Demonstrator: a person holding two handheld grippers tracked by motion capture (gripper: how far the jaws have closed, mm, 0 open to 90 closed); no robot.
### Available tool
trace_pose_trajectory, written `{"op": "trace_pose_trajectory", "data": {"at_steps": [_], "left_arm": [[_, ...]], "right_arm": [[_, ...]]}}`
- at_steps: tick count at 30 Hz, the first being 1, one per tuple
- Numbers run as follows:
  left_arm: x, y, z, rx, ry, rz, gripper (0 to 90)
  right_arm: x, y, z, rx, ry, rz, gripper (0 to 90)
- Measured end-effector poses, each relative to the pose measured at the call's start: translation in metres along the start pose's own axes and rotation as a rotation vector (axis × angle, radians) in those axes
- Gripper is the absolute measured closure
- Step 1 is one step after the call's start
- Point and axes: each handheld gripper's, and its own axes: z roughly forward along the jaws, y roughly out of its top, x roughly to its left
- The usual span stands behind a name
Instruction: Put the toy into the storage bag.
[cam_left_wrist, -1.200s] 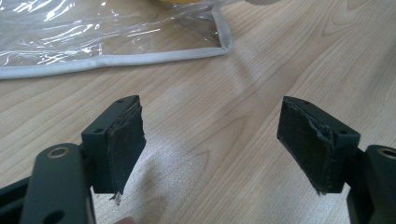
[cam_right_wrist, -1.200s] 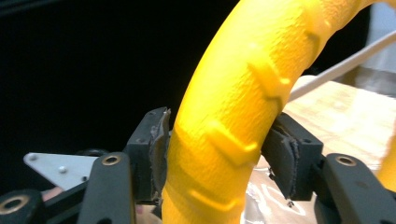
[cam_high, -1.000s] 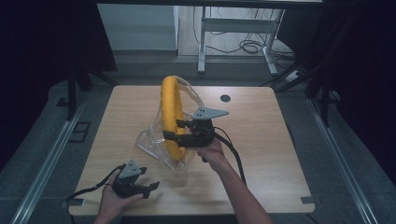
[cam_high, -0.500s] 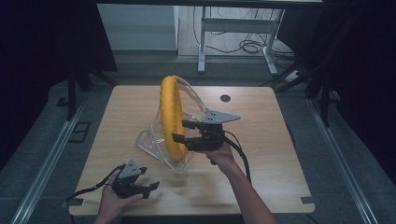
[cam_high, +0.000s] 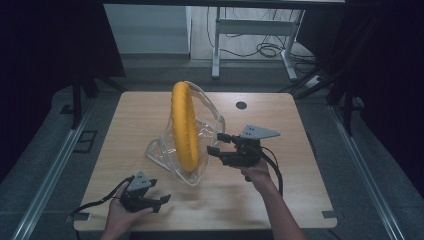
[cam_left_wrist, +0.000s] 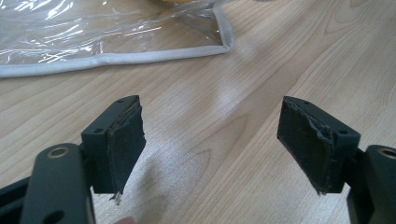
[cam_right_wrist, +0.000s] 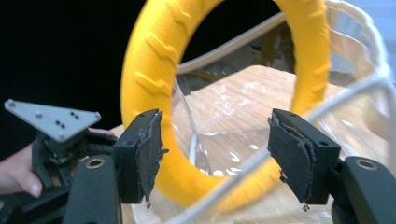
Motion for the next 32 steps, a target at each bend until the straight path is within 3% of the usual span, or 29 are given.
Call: {"op": "trace_pose_trajectory", "data": {"at_steps": [13, 20, 32], "left_arm": [[0.000, 0.000, 0.000, 0.001, 0.000, -0.002, 22.8], [0.000, 0.000, 0.000, 0.000, 0.002, -0.004, 22.8], [-0.001, 0.000, 0.000, -0.001, 0.000, -0.002, 22.8]], "right_arm": [[-0.014, -0.036, -0.040, 0.035, -0.083, -0.012, 35.2], [-0.020, -0.055, -0.048, 0.046, -0.114, 0.006, 35.5], [-0.018, -0.059, -0.045, 0.054, -0.123, 0.000, 35.6]]}}
